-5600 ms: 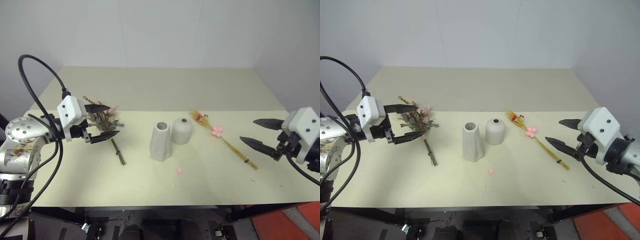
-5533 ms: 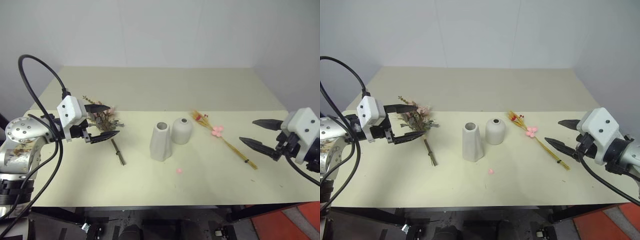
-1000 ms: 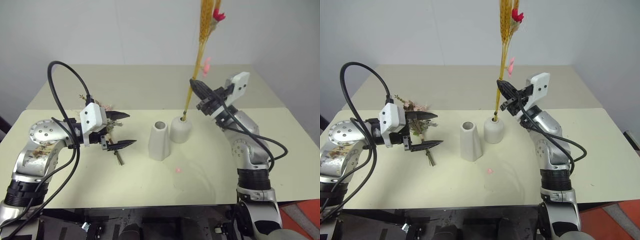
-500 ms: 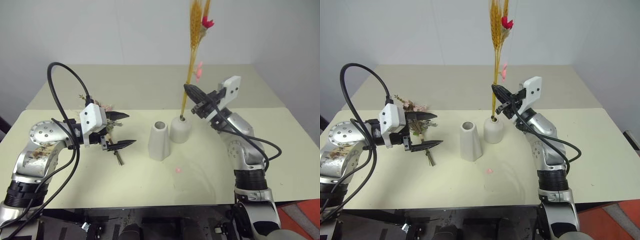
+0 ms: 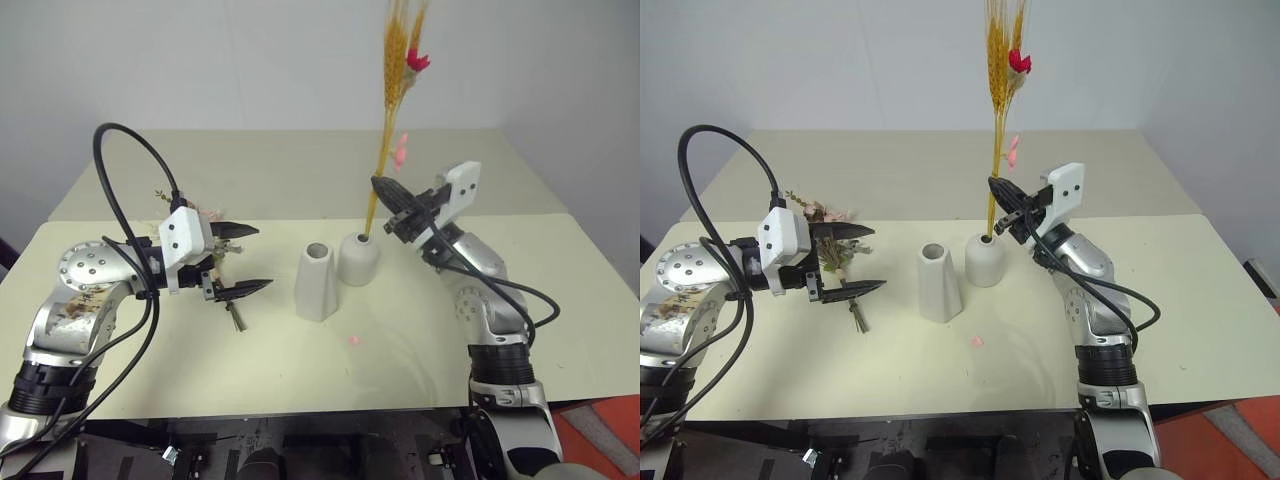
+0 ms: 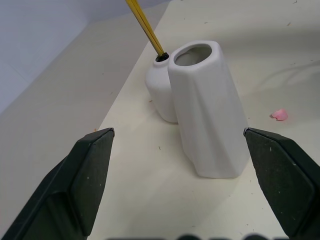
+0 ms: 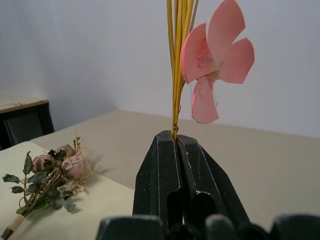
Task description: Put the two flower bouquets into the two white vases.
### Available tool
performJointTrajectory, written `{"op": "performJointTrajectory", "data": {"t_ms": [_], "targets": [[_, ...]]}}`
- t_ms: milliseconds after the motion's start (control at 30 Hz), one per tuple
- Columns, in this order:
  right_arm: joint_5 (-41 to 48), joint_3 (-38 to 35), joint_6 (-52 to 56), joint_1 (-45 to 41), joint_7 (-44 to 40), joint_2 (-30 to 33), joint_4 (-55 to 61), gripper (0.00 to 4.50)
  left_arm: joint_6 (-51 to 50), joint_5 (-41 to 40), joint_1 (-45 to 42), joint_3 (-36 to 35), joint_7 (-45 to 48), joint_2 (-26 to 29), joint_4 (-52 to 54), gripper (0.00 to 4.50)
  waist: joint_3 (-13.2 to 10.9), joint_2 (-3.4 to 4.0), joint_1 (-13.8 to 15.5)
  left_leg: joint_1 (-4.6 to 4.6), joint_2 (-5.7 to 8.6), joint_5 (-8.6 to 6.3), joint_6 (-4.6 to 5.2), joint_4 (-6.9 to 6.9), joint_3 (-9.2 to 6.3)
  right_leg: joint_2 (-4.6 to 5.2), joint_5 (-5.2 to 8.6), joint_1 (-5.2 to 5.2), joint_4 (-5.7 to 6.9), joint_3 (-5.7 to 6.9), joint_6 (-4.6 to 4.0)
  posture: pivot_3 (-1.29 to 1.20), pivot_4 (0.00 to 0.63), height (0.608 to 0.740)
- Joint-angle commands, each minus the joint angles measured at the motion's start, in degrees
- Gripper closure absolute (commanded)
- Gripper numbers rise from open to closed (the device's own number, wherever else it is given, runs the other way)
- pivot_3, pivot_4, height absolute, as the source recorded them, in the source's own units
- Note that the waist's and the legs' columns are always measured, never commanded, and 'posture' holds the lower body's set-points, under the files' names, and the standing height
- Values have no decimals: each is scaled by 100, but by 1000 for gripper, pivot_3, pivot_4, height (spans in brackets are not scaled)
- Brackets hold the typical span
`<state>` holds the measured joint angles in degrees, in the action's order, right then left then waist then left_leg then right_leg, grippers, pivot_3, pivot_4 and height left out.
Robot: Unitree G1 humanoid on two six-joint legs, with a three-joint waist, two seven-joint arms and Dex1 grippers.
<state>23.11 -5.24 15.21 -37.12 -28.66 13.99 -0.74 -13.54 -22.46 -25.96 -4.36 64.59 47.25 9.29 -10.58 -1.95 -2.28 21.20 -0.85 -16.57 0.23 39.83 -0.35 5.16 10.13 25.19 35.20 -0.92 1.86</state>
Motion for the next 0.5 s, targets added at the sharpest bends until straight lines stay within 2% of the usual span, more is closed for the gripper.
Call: {"op": "performJointTrajectory", "data": {"t_ms": [33, 467, 500], "targets": [[-6, -50, -215, -10, 2, -48, 60, 4468, 107, -15, -55, -110, -28, 41, 96, 0, 0, 0, -1, 0, 0, 0, 0, 0, 0, 0, 0, 0, 0, 0, 0, 0, 150, 740], [-227, 125, -68, -29, 167, -137, -39, 4468, 116, -39, 53, -186, -51, 66, 149, 0, 0, 0, -8, 0, 0, 0, 0, 0, 0, 0, 0, 0, 1, 0, 0, 0, 150, 740], [-231, 143, -74, -14, 168, -138, 6, 4241, 115, -41, 61, -187, -53, 69, 155, 0, 0, 0, -8, 0, 0, 0, 0, 0, 0, 0, 0, 0, 0, 0, 0, 0, 150, 740]]}}
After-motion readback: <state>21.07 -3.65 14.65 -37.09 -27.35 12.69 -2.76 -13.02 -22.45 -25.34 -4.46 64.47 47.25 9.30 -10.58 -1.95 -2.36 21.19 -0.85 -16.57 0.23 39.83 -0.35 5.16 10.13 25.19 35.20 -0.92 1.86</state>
